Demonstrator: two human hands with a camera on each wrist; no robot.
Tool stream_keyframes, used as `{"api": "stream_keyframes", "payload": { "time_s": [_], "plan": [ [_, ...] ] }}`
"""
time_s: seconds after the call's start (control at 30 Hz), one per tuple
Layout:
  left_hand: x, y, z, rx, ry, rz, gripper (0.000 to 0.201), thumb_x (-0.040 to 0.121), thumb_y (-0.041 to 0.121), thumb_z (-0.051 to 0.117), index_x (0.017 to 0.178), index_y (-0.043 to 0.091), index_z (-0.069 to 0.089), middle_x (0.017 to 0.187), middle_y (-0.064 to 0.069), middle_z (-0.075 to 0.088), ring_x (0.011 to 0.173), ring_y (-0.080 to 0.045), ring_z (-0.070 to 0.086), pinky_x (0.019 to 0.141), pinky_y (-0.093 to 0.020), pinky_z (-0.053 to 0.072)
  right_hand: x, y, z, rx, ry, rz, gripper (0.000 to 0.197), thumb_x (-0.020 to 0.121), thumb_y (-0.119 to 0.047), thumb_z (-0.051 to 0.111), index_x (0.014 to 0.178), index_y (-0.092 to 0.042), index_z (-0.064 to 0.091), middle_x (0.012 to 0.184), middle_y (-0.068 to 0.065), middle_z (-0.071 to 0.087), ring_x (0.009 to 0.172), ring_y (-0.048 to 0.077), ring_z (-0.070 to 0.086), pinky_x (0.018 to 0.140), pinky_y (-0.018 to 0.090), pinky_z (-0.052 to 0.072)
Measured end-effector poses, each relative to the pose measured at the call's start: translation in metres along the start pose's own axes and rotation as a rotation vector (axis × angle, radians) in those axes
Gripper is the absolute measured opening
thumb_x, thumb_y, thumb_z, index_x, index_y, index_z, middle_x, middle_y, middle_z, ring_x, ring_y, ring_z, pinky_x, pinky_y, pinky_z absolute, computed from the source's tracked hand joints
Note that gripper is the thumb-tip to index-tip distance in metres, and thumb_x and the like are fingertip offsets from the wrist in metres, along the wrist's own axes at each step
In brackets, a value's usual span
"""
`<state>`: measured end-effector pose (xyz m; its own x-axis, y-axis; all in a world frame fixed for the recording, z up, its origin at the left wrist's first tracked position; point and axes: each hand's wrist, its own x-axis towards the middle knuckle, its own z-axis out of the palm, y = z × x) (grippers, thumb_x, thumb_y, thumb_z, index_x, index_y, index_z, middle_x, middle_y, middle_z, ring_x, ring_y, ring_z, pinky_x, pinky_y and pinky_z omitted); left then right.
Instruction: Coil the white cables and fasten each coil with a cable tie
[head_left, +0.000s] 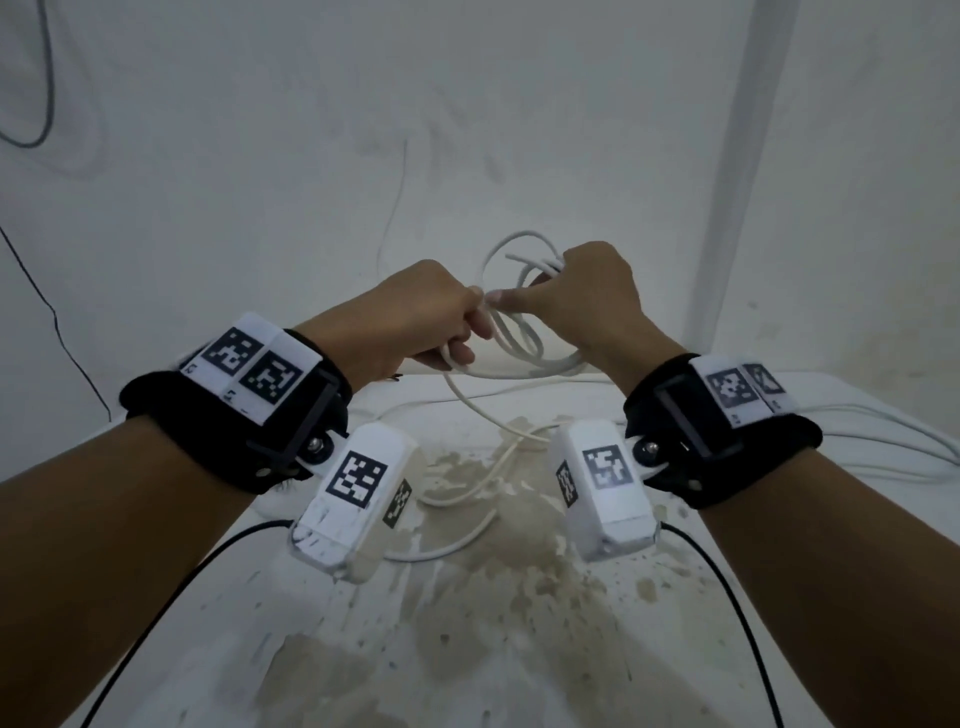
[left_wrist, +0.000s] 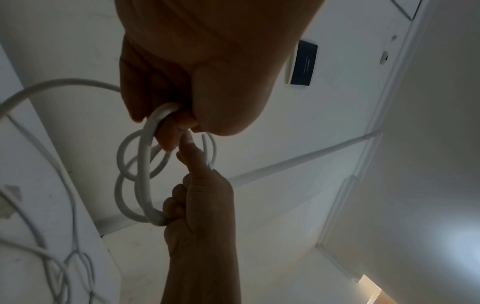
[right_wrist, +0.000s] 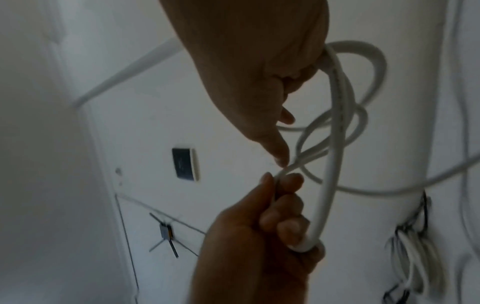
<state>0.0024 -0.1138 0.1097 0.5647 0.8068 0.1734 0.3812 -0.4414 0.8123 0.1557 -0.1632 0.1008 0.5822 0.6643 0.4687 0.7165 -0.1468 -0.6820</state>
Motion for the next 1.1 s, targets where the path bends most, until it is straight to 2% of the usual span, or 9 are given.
{"api": "stream_keyframes", "payload": {
  "time_s": [0.23, 0.43, 0.53, 0.67, 0.77, 0.83, 0.9, 1.0, 1.1],
  "plan": [
    [-0.006, 0.003, 0.001, -0.032, -0.064, 0.172, 0.042, 0.107, 0.027, 0.04, 0.081, 0.005, 0.065, 0.049, 0.005, 0.045, 0.05, -0.013, 0.062, 0.059, -0.026, 0.052, 0.004, 0.0, 0.004, -0.25, -0.087, 0.005, 0.037, 0.074, -0.037, 0.082, 0.068, -0.016, 0.053, 0.065, -0.004, 0.056, 0.062, 0.014, 0.056, 0.048, 0.025, 0.031],
    [-0.016, 0.013, 0.002, -0.151, -0.072, 0.424, 0.042, 0.108, 0.024, 0.037, 0.079, 0.005, 0.06, 0.048, 0.006, 0.044, 0.055, -0.018, 0.067, 0.064, -0.027, 0.053, 0.008, 0.02, 0.01, -0.161, 0.034, 0.268, 0.021, 0.086, -0.016, 0.061, 0.069, -0.014, 0.049, 0.07, 0.001, 0.052, 0.064, 0.021, 0.054, 0.047, 0.025, 0.031],
    [-0.017, 0.008, 0.009, -0.354, -0.011, 0.464, 0.04, 0.108, 0.021, 0.037, 0.078, 0.004, 0.057, 0.049, 0.006, 0.044, 0.051, -0.016, 0.061, 0.066, -0.034, 0.059, 0.017, 0.039, 0.015, -0.087, -0.13, 0.319, 0.027, 0.091, -0.012, 0.061, 0.069, -0.016, 0.046, 0.073, 0.0, 0.049, 0.078, 0.02, 0.055, 0.048, 0.024, 0.04],
    [-0.008, -0.005, 0.021, -0.667, 0.209, 0.33, 0.039, 0.109, 0.024, 0.035, 0.08, 0.007, 0.056, 0.049, 0.005, 0.042, 0.044, -0.013, 0.053, 0.067, -0.042, 0.06, 0.018, 0.039, 0.007, 0.244, -0.106, 0.419, 0.031, 0.089, -0.025, 0.071, 0.07, -0.013, 0.051, 0.081, 0.007, 0.055, 0.069, 0.022, 0.053, 0.057, 0.026, 0.045],
    [0.003, -0.011, 0.022, -0.725, 0.347, 0.039, 0.033, 0.108, 0.017, 0.034, 0.088, 0.005, 0.058, 0.055, -0.001, 0.043, 0.035, -0.008, 0.047, 0.052, -0.03, 0.058, 0.01, 0.027, -0.001, 0.556, 0.078, 0.452, 0.053, 0.071, -0.046, 0.086, 0.067, -0.012, 0.046, 0.064, 0.001, 0.039, 0.05, 0.017, 0.035, 0.042, 0.022, 0.034],
    [0.005, -0.012, 0.02, -0.683, 0.3, -0.144, 0.023, 0.103, 0.002, 0.035, 0.098, 0.0, 0.057, 0.054, -0.005, 0.047, 0.03, -0.007, 0.044, 0.043, -0.023, 0.054, 0.007, 0.019, -0.005, 0.621, 0.118, 0.442, 0.061, 0.069, -0.065, 0.079, 0.078, -0.01, 0.055, 0.064, 0.0, 0.037, 0.049, 0.016, 0.032, 0.04, 0.021, 0.031],
    [0.005, -0.013, 0.018, -0.539, 0.205, -0.234, 0.021, 0.099, -0.005, 0.038, 0.103, 0.001, 0.057, 0.057, -0.006, 0.049, 0.034, -0.009, 0.044, 0.036, -0.019, 0.048, 0.004, 0.01, -0.008, 0.707, 0.166, 0.405, 0.059, 0.086, -0.068, 0.058, 0.082, -0.009, 0.061, 0.062, -0.001, 0.041, 0.047, 0.015, 0.034, 0.041, 0.022, 0.031],
    [0.003, -0.014, 0.014, -0.234, 0.084, -0.22, 0.023, 0.1, 0.004, 0.045, 0.108, 0.0, 0.066, 0.071, -0.003, 0.051, 0.05, -0.011, 0.041, 0.035, -0.014, 0.04, -0.003, -0.006, -0.016, 0.925, 0.145, 0.282, 0.047, 0.102, -0.047, 0.044, 0.069, -0.014, 0.05, 0.054, -0.002, 0.035, 0.041, 0.013, 0.027, 0.041, 0.024, 0.023],
    [0.004, -0.013, 0.008, 0.003, 0.007, -0.038, 0.027, 0.103, 0.019, 0.048, 0.098, 0.008, 0.071, 0.078, 0.0, 0.057, 0.054, -0.012, 0.043, 0.044, -0.019, 0.039, -0.009, -0.02, -0.021, 1.179, -0.046, 0.245, 0.044, 0.103, -0.044, 0.045, 0.069, -0.017, 0.043, 0.048, -0.005, 0.029, 0.04, 0.01, 0.019, 0.038, 0.023, 0.016]
  ]
}}
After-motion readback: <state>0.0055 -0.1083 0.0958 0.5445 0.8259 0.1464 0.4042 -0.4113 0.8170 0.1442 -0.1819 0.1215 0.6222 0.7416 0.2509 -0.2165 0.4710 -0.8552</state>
